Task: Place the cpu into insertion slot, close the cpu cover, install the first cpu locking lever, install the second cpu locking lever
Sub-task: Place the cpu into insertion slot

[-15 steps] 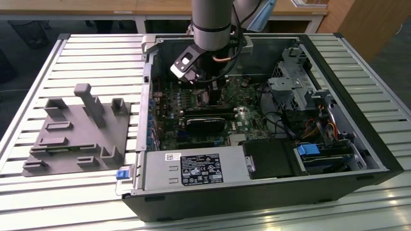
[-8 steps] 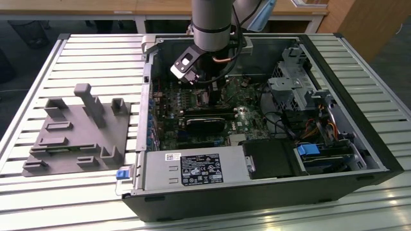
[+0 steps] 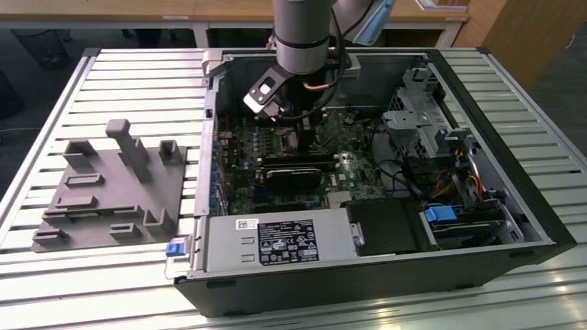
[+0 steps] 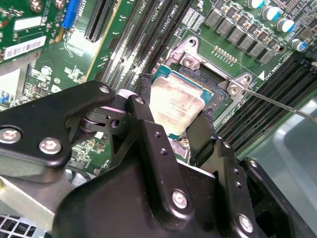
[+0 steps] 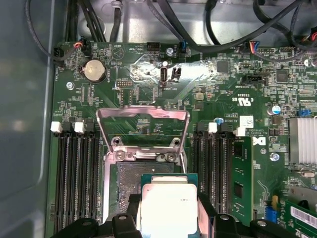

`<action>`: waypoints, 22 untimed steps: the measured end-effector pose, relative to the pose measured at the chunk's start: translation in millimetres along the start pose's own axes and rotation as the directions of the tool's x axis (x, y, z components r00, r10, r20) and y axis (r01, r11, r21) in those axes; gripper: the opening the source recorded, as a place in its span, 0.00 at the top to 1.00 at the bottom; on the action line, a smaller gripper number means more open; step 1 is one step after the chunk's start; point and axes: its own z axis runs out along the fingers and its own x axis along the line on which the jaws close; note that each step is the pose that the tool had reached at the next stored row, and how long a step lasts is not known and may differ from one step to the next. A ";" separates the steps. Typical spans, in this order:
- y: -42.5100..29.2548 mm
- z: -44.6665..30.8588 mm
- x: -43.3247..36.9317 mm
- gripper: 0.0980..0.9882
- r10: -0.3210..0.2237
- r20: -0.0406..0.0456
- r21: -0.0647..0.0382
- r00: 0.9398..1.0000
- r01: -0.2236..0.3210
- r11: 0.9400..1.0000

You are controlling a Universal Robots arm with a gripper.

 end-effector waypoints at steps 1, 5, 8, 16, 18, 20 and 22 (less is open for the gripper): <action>0.0 0.6 1.0 0.51 0.000 0.000 0.000 1.000 0.000 1.000; 0.2 2.9 5.3 0.51 0.000 0.000 0.000 1.000 0.000 1.000; 0.2 5.6 6.8 0.51 0.000 0.000 0.000 1.000 0.000 1.000; 1.3 12.1 11.7 0.51 0.002 0.000 0.000 1.000 -0.002 1.000; 1.4 13.2 14.1 0.51 0.002 0.000 0.000 1.000 -0.002 1.000; 1.4 14.1 16.6 0.51 0.002 0.000 0.000 1.000 -0.002 1.000; 1.3 15.5 17.7 0.51 0.002 0.000 0.000 1.000 -0.002 1.000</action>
